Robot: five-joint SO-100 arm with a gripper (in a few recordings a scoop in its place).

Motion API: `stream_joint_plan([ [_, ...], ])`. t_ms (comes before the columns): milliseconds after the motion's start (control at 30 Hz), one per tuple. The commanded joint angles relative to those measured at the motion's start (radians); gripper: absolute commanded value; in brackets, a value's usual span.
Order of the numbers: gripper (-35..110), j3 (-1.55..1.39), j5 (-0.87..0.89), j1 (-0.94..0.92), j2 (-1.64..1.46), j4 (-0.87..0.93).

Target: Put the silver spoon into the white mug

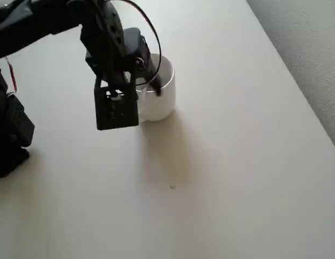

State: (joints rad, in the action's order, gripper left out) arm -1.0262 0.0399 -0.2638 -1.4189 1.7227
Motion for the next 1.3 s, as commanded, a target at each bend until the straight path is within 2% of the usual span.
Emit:
stream_joint_plan([
  [0,34,0.005,-0.023,-0.005,-0.092,0.021],
  [67,27,0.005,-0.037,-0.008,-0.181,0.051],
  [200,4,-0.014,-0.041,-0.032,-0.394,0.103],
  [300,-2,-0.138,-0.127,-0.040,-0.600,0.074],
  [533,-2,-1.035,-0.212,0.034,-1.502,-0.380],
  [667,-2,-1.514,-0.270,0.083,-1.876,-0.522],
  [800,-2,-1.784,-0.287,0.040,-1.873,-0.638],
  [967,-2,-1.980,-0.253,0.029,-1.875,-0.646],
  [1100,-2,-1.985,-0.181,-0.021,-1.873,-0.626],
  [1267,-1,-1.985,-0.187,-0.011,-1.873,-0.624],
])
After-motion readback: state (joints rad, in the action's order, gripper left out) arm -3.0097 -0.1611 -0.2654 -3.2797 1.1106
